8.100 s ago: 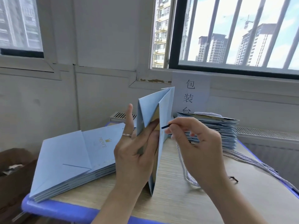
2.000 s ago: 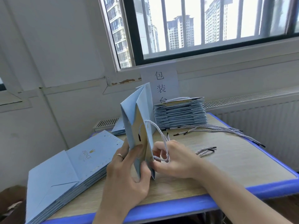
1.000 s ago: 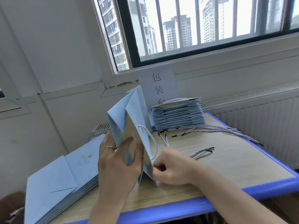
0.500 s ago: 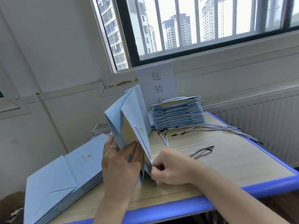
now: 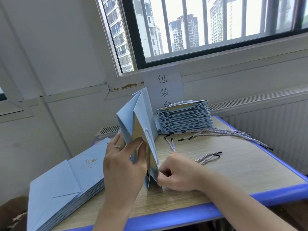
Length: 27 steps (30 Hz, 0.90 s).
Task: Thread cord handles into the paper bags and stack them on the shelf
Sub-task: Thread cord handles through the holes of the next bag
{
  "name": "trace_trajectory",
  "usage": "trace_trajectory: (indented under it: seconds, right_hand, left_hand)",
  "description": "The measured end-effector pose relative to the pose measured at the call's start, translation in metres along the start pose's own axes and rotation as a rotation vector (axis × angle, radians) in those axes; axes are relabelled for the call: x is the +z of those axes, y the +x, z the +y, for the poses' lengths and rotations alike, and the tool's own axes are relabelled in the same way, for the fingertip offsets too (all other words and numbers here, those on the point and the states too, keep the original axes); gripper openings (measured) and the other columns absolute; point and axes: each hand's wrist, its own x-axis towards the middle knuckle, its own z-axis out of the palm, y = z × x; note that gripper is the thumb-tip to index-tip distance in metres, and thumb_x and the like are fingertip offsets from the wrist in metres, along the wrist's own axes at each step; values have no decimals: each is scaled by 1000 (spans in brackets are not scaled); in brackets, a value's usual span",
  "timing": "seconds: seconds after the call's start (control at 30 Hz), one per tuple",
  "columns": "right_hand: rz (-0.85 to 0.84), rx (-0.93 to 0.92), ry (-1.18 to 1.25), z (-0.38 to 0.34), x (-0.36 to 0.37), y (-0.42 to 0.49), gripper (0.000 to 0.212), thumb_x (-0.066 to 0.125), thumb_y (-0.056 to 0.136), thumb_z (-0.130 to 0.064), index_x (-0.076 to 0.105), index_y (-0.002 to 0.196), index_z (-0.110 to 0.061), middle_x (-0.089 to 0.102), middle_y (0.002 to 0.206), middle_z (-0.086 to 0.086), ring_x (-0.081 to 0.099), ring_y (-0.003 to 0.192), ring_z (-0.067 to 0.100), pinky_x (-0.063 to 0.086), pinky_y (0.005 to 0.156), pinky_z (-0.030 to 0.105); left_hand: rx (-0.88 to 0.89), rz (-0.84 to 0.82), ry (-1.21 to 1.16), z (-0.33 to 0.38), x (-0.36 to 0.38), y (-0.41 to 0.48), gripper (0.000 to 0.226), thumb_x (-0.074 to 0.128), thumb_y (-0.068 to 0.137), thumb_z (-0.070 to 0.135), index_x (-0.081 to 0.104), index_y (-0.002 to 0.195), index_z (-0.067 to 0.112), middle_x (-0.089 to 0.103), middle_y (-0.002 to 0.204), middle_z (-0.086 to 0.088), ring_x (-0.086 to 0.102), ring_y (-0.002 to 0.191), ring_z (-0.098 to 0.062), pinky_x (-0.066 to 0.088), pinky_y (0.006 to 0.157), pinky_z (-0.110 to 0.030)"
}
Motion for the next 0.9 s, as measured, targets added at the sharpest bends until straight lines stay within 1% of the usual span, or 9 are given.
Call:
trace_trajectory:
  seconds: [0.1, 0.23, 0.37, 0.47, 0.53, 0.6, 0.73, 0.83, 0.9]
  right_hand:
    - [-1, 12, -1, -1, -1, 0, 38, 57, 78, -17, 35, 49, -6, 36, 51, 21, 25, 45, 16, 26, 46, 42]
    - [3, 19, -1, -1, -1, 0, 40, 57, 78, -17, 33, 48, -8, 37, 51, 21, 26, 45, 16, 27, 46, 41]
    - [-4, 35, 7, -1, 0, 0, 37, 54, 76, -21, 33, 48, -9, 45, 54, 24, 31, 46, 15, 26, 45, 38]
    - [1, 37, 2, -2, 0, 0, 37, 54, 76, -21, 32, 48, -10, 45, 54, 24, 30, 45, 15, 25, 45, 37]
    - [-3, 32, -2, -2, -1, 0, 39, 56, 77, -19, 31, 48, -10, 44, 54, 24, 27, 45, 14, 24, 46, 36]
    - [-12, 33, 0, -2, -1, 0, 39, 56, 77, -19, 32, 48, -9, 47, 55, 24, 28, 46, 14, 25, 46, 37]
    - [-23, 39, 5, -2, -1, -1, 40, 56, 79, -18, 33, 48, -10, 56, 60, 25, 31, 47, 14, 25, 46, 35]
    - [-32, 46, 10, -1, -1, 0, 38, 55, 79, -19, 35, 49, -6, 61, 65, 26, 34, 47, 14, 28, 46, 38]
    - [-22, 44, -1, -2, -1, 0, 39, 56, 80, -19, 36, 49, -6, 54, 55, 22, 32, 46, 14, 30, 46, 40]
  left_hand:
    - [-31, 2, -12, 2, 2, -2, 11, 68, 80, 18, 79, 83, 18, 59, 91, 16, 64, 102, -34, 48, 78, -31]
    - [-44, 4, -10, -2, 6, -3, 11, 69, 80, 16, 80, 80, 16, 67, 84, 6, 66, 93, -36, 45, 73, -28]
    - [-108, -7, -59, -4, 12, -11, 13, 67, 78, 13, 80, 76, 17, 50, 72, 19, 63, 77, -34, 42, 61, -24]
    - [-77, -4, -28, -6, 14, -13, 13, 67, 78, 14, 80, 75, 15, 62, 76, 2, 65, 86, -36, 52, 64, -36]
    - [-62, 9, -8, -6, 13, -13, 16, 66, 80, 20, 80, 75, 16, 69, 82, -2, 65, 90, -35, 52, 67, -36]
    - [-63, 17, 2, -8, 15, -15, 21, 62, 81, 23, 80, 75, 15, 67, 80, -3, 66, 89, -35, 49, 65, -33]
    - [-79, 33, -27, -12, 18, -17, 29, 56, 81, 30, 80, 75, 16, 49, 72, 6, 66, 78, -36, 44, 62, -29]
    - [-72, 37, -31, -8, 15, -16, 30, 55, 81, 31, 80, 74, 15, 56, 75, 2, 67, 85, -35, 50, 65, -33]
    - [-90, 34, -31, -10, 15, -18, 28, 58, 82, 29, 80, 75, 14, 55, 77, 3, 67, 86, -35, 50, 67, -33]
